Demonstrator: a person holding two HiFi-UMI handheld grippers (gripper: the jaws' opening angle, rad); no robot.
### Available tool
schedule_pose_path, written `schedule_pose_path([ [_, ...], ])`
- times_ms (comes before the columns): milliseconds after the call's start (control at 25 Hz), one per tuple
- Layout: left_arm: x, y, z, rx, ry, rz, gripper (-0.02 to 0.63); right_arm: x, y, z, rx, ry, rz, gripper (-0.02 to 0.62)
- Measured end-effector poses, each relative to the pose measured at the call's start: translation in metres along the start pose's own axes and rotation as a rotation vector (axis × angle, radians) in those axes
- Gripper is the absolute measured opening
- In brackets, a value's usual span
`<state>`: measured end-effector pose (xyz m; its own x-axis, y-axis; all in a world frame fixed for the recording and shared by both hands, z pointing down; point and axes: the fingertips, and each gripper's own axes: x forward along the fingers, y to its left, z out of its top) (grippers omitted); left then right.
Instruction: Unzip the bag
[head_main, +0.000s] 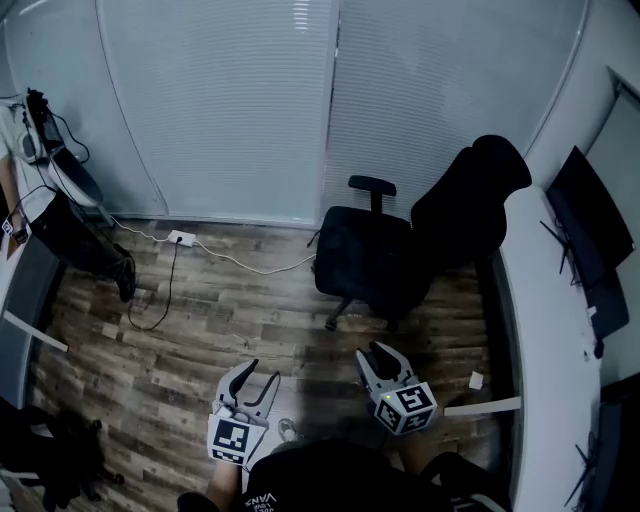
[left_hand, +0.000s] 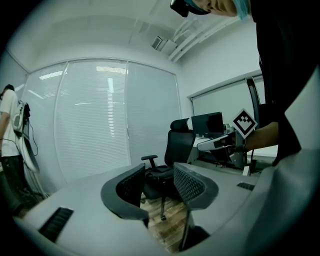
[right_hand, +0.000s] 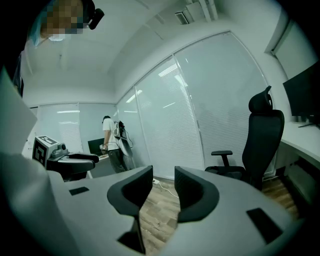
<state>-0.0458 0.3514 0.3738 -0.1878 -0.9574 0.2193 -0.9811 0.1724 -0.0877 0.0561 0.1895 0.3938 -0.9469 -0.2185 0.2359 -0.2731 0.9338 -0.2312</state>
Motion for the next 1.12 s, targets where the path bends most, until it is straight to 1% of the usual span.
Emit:
schedule_pose_path([
  [120,0.011,0.029,-0.005,0.014,0.012,-0.055,0.181,0.023,0.005,-0.001,0.019,-0.005,-0.055,0.142],
  [320,0.044,0.055,-0.011,0.070,0.017,-0.154,0.192,0.047,-0.004,-0.006,0.033,0.010,-0.132,0.160],
  [400,0.058,0.060,-0.009,0.089,0.006,-0.173,0.193,0.052,-0.010,-0.008,0.039,0.013,-0.160,0.166],
  [480,0.073,0.059,-0.002,0.082,-0.028,-0.191,0.210,0.056,-0.019,-0.007,0.046,0.013,-0.187,0.173],
  [560,0.088,0.054,0.000,0.075,-0.038,-0.214,0.224,0.058,-0.029,-0.008,0.055,0.012,-0.203,0.179],
  [680,0.112,0.048,0.000,0.086,-0.024,-0.232,0.229,0.064,-0.046,-0.009,0.064,0.015,-0.201,0.183],
  [840,0.147,0.042,-0.001,0.112,0.007,-0.229,0.229,0.075,-0.077,-0.009,0.070,0.031,-0.187,0.183],
  [1000,0.191,0.037,-0.002,0.116,0.027,-0.222,0.229,0.091,-0.109,-0.012,0.074,0.058,-0.152,0.183],
  [1120,0.225,0.030,-0.008,0.160,0.055,-0.226,0.233,0.101,-0.132,-0.018,0.074,0.085,-0.119,0.183],
])
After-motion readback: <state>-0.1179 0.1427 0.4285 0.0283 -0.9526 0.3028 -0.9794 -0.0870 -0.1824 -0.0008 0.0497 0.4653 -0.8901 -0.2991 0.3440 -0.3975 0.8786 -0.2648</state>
